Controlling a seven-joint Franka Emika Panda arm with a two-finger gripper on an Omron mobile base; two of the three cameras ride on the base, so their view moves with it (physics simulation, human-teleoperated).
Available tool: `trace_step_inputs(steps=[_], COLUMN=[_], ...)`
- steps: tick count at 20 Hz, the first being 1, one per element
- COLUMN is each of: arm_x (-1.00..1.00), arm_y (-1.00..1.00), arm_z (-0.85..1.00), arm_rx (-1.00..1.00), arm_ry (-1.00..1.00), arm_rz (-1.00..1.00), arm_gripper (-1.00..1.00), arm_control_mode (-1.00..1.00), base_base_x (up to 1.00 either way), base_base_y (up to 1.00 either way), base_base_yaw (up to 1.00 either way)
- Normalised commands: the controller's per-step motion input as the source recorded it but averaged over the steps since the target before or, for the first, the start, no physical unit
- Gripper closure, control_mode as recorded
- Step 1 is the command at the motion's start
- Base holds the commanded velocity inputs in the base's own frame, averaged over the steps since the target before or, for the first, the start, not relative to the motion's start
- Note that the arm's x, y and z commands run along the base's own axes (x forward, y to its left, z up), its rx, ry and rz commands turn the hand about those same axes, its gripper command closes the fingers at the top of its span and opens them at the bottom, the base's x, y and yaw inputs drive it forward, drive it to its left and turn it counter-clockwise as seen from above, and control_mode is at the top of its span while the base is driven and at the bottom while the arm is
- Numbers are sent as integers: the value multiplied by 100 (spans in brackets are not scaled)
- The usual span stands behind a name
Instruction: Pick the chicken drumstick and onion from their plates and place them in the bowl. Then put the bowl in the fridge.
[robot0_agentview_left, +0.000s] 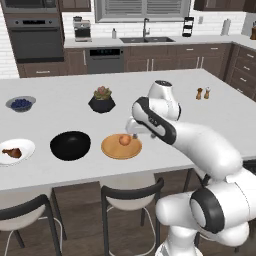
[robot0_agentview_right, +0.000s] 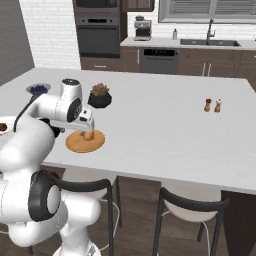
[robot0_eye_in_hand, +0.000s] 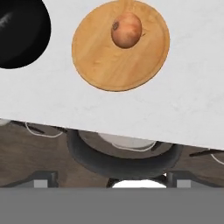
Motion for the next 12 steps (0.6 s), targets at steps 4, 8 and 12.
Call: trace_step_inputs(steps=[4,8,12], arm_x=[82,73,62], arm_y=[22,5,0], arm_z=[-22,-32,-35], arm_rx=[-1,-1,-1], arm_ry=[14,15,12], arm_rz=[0,0,0], arm_gripper=[-100,-100,-100], arm_control_mode=[-100,-100,-100], base_base_x=[0,0,0], base_base_y=[0,0,0], base_base_yaw=[0,0,0])
